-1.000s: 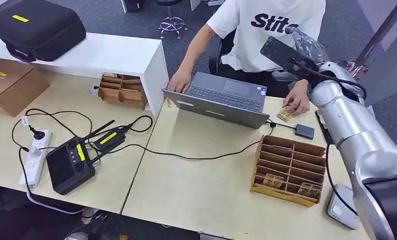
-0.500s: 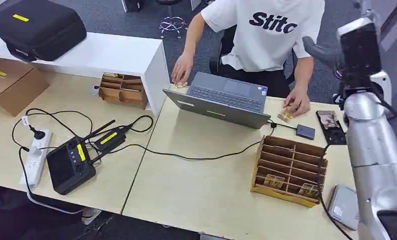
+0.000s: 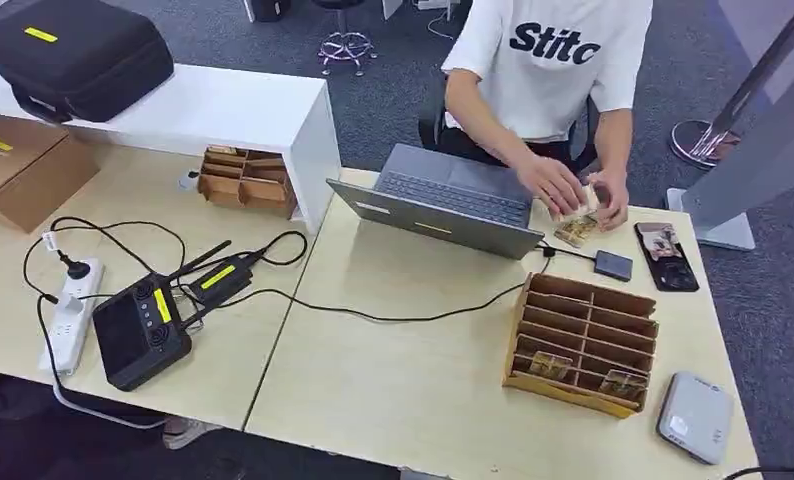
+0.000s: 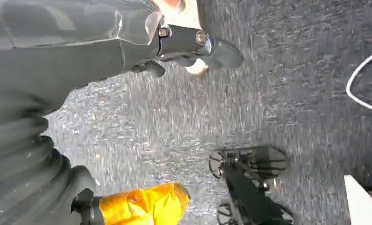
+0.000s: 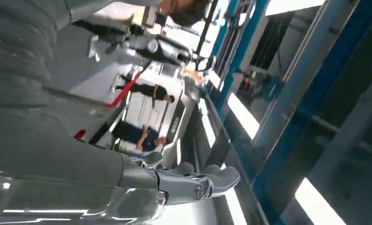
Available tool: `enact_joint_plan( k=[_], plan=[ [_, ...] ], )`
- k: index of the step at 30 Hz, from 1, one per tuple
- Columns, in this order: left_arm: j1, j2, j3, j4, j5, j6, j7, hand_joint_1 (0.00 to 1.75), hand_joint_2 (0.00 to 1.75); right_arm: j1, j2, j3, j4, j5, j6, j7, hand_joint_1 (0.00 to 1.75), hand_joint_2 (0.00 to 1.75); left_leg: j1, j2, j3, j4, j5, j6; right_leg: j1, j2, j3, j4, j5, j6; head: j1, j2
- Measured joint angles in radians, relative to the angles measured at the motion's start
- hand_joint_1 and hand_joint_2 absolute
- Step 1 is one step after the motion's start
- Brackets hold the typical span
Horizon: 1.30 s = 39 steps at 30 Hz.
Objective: Pass the card to the sensor for recognition and then transmit it.
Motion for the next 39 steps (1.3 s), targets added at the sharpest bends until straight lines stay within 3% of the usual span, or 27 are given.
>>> enact_joint_plan(
  k=[6,10,12,14,18,25,32,39],
  plan=[
    [0.000,-0.003,0.001,0.000,0.000,0.000,0.002,0.00,1.75,0.019,-0.001,-0.042,-0.015,-0.007,0.006,-0.003,0.00,1.75,0.000,0.001,0.000,0.000,0.000,0.000,0.000,0.001,0.000,0.000,0.000,0.000,0.000,0.000],
    [-0.001,-0.017,0.007,0.001,0.000,0.005,0.010,0.00,1.75,0.049,-0.008,-0.171,-0.017,-0.115,0.017,0.036,0.00,1.75,0.000,0.003,0.003,0.000,0.000,-0.001,0.000,0.002,0.001,0.000,0.000,0.000,0.000,0.000],
    [-0.001,-0.019,0.009,0.002,-0.002,0.005,0.016,0.00,1.75,0.049,-0.023,-0.244,0.030,-0.212,0.066,0.062,0.00,1.75,0.000,0.002,0.003,0.000,0.000,-0.001,0.000,0.002,0.002,0.000,0.000,0.000,0.000,0.000],
    [-0.002,-0.021,0.011,0.002,-0.004,0.005,0.018,0.00,1.75,0.046,-0.045,-0.333,0.118,-0.327,0.142,0.086,0.00,1.75,0.000,0.002,0.002,0.000,-0.001,0.000,0.000,0.001,0.002,0.000,0.000,0.000,0.000,0.000],
    [-0.003,-0.022,0.014,0.002,-0.014,0.005,0.024,0.00,1.75,0.043,-0.091,-0.477,0.305,-0.370,0.192,0.085,0.00,1.75,0.000,0.001,0.002,0.001,-0.001,0.001,0.000,0.000,0.003,-0.001,0.000,0.000,0.000,0.000],
    [-0.007,-0.023,0.014,0.002,-0.031,-0.003,0.026,0.00,1.75,0.053,-0.167,-0.659,0.638,-0.361,0.164,0.084,0.00,1.75,0.000,0.001,0.003,0.001,-0.002,0.001,0.000,0.000,0.002,-0.001,-0.001,0.001,-0.001,0.000],
    [-0.010,-0.023,0.017,0.002,-0.037,-0.007,0.026,0.00,1.75,0.079,-0.211,-0.756,0.915,-0.375,0.212,0.095,0.00,1.75,0.000,0.002,0.003,0.000,-0.002,0.001,0.000,0.002,0.002,-0.001,-0.001,0.001,0.000,0.000],
    [-0.012,-0.023,0.026,0.002,-0.037,-0.012,0.026,0.00,1.75,0.096,-0.232,-0.767,1.108,-0.364,0.321,0.121,0.00,1.75,0.000,0.003,0.004,0.000,-0.002,0.001,0.000,0.002,0.003,-0.001,-0.001,0.001,-0.001,0.000]
  ],
)
